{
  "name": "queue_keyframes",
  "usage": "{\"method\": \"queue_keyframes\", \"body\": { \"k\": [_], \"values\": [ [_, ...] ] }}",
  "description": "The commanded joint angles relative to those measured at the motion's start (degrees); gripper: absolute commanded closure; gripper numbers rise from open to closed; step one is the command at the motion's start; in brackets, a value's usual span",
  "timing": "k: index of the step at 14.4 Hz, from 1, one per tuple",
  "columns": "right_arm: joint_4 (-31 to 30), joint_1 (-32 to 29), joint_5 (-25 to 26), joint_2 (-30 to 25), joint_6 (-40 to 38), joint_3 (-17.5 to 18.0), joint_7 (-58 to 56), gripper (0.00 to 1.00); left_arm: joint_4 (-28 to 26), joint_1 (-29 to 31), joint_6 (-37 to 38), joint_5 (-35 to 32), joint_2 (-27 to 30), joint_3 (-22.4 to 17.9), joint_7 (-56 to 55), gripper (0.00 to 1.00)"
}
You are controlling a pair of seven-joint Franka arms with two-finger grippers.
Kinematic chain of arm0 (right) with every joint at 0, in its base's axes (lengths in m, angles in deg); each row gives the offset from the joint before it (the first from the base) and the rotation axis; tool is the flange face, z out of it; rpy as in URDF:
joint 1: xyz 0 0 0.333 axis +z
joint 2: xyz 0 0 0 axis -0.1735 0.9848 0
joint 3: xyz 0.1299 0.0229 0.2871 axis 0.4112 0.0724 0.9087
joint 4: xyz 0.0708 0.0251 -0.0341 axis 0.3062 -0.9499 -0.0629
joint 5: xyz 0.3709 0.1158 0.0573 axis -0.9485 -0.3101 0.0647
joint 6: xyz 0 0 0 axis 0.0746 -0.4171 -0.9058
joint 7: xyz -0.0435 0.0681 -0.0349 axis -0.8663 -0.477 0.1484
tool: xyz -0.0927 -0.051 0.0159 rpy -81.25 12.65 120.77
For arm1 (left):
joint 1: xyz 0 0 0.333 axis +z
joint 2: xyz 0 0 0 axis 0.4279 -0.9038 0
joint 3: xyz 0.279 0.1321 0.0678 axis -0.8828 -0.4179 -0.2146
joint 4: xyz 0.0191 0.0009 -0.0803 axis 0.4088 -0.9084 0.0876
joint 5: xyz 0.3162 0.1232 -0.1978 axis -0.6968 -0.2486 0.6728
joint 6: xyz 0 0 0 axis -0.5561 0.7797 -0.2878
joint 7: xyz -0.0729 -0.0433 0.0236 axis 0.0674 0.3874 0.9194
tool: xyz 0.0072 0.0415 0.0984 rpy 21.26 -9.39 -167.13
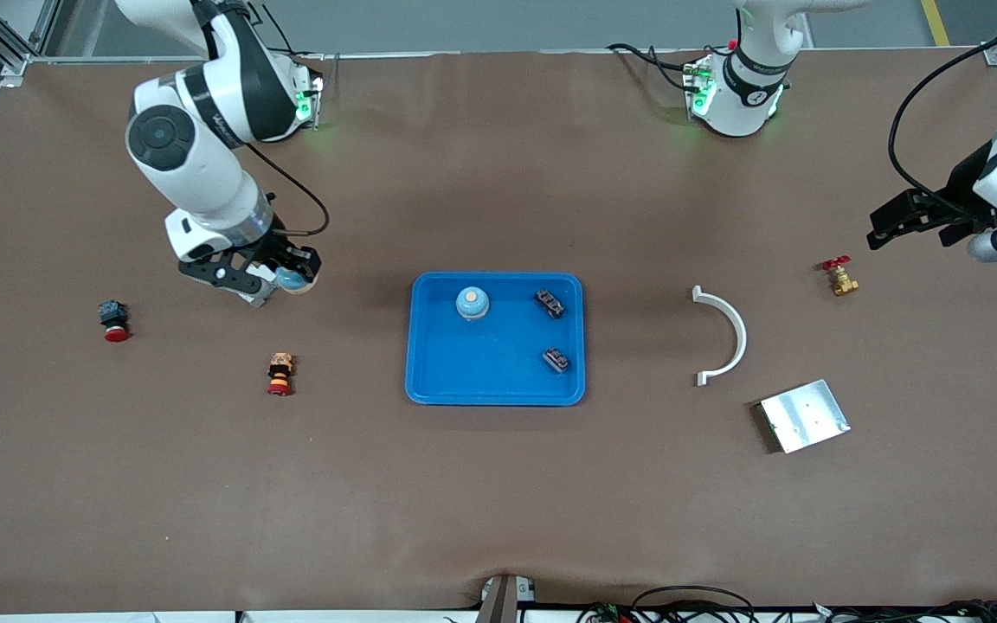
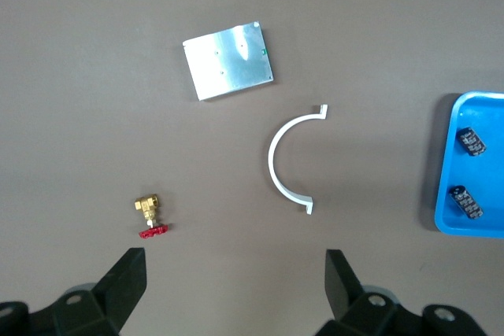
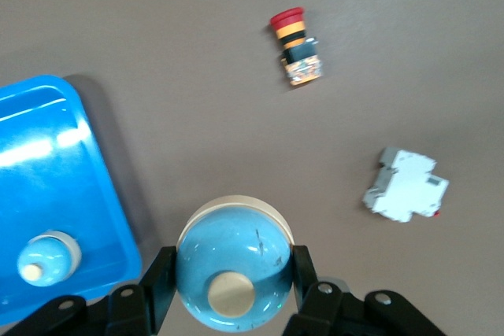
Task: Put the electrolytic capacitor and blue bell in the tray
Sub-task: 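Carry the second blue bell over the tray with the right gripper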
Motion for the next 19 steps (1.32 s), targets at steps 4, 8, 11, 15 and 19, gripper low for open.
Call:
{"method": "queue_keyframes", "body": {
  "k": [4, 8, 11, 15, 19],
  "values": [
    [11.1, 5.8, -0.2, 10.0, -0.9, -0.6, 10.3, 1.00, 8.6, -1.2, -0.2, -1.1, -5.8, -0.9, 0.5, 0.00],
    [18.8, 9.3, 0.5, 17.4, -0.6, -0.7, 16.0, 1.00, 10.3, -0.6, 3.4, -0.9, -6.2, -0.7, 0.6, 0.00],
    [23.9, 11.6, 3.1, 23.1, -0.4, -0.8, 21.7, 1.00, 10.2, -0.5, 4.9, -0.9, -5.9, -0.8, 0.8, 0.00],
    [27.8, 13.8, 4.7, 29.1, 2.3, -0.8, 26.2, 1.00, 10.3, -0.9, 4.9, -0.9, -6.3, -0.7, -0.1, 0.00],
    [29.1, 16.5, 5.6, 34.0, 6.6, -1.3, 30.5, 1.00, 10.1, -1.0, 4.9, -0.9, -6.3, -0.6, 0.5, 0.00]
  ]
}}
